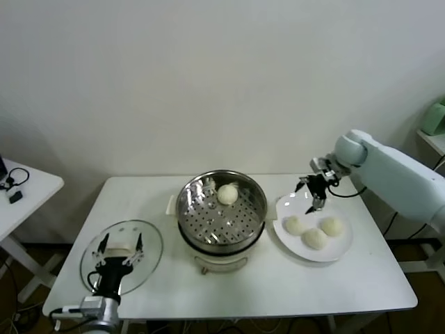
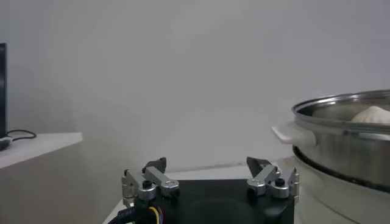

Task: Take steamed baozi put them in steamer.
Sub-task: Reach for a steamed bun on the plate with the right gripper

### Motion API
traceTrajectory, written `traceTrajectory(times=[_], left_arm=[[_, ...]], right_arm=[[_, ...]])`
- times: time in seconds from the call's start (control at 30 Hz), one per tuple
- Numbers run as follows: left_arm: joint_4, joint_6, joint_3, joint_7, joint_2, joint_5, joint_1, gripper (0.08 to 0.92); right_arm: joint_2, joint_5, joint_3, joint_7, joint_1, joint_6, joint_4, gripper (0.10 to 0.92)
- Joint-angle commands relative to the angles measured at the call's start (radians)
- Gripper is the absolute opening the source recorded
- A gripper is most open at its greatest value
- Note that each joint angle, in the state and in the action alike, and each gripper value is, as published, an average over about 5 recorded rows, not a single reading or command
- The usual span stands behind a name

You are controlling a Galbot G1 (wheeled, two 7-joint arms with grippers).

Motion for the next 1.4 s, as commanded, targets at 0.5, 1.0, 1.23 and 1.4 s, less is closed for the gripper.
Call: traceTrajectory(times=[0.5,1.0,1.23,1.4], left_arm=[[0.015,-0.002,0.002,-0.002,-0.007,0.000,0.002,0.823],[0.024,-0.004,-0.001,-0.002,-0.009,-0.005,0.001,0.823],[0.024,-0.004,-0.004,-0.003,-0.009,-0.011,0.000,0.823],[0.024,-0.005,-0.002,-0.003,-0.011,-0.010,0.003,0.823]], right_arm=[[0.092,-0.105,0.128,0.040,-0.176,-0.027,-0.147,0.823],[0.147,-0.108,0.148,0.054,-0.175,-0.027,-0.204,0.823],[0.152,-0.119,0.151,0.052,-0.177,-0.025,-0.216,0.791],[0.162,-0.120,0.154,0.051,-0.172,-0.025,-0.227,0.761]])
